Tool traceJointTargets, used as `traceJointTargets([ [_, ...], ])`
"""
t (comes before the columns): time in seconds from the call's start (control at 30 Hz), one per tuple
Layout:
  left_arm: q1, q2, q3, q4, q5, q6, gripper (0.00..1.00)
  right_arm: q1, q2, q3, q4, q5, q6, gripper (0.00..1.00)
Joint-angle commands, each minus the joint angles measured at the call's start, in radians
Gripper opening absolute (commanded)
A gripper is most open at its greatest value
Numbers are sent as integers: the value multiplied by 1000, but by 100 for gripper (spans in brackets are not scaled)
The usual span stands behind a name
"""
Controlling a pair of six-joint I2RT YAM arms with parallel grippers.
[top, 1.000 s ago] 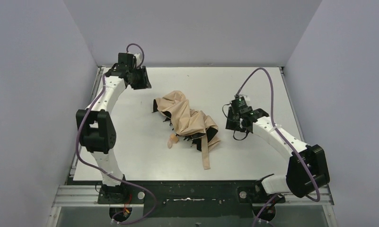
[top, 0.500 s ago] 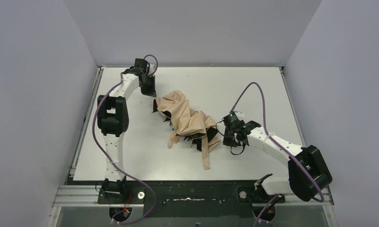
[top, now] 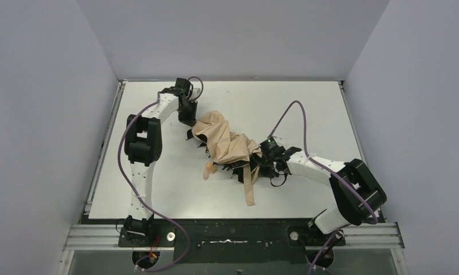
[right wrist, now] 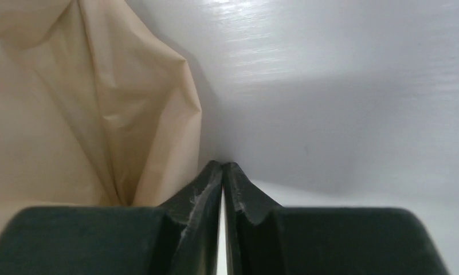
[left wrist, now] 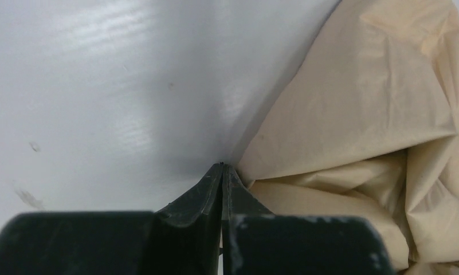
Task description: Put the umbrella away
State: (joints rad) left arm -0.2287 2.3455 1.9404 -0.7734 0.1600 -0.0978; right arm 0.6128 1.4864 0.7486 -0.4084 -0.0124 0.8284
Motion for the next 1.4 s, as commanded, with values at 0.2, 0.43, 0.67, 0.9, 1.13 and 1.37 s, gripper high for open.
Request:
traceJointTargets([
  [0.2, -153, -173, -297, 28, 38, -40, 0, 28, 161, 19, 321, -121, 25, 9],
  [0.43, -278, -244, -442, 141, 227, -47, 0, 39, 283, 26, 554, -202, 118, 6],
  [0.67, -392, -218, -403, 189, 384, 4, 0, 93, 281, 3, 702, -169, 232, 4],
  [0.9, -406, -146, -190, 52, 286, 69, 0, 159, 112, -57, 572, -54, 161, 14],
  [1.13, -337, -190, -12, 16, 164, 37, 10, 164, -245, -85, 64, 185, 28, 38],
  [1.37, -253, -332, -49, 58, 79, -67, 13, 123, -538, 8, -336, 412, -91, 52],
])
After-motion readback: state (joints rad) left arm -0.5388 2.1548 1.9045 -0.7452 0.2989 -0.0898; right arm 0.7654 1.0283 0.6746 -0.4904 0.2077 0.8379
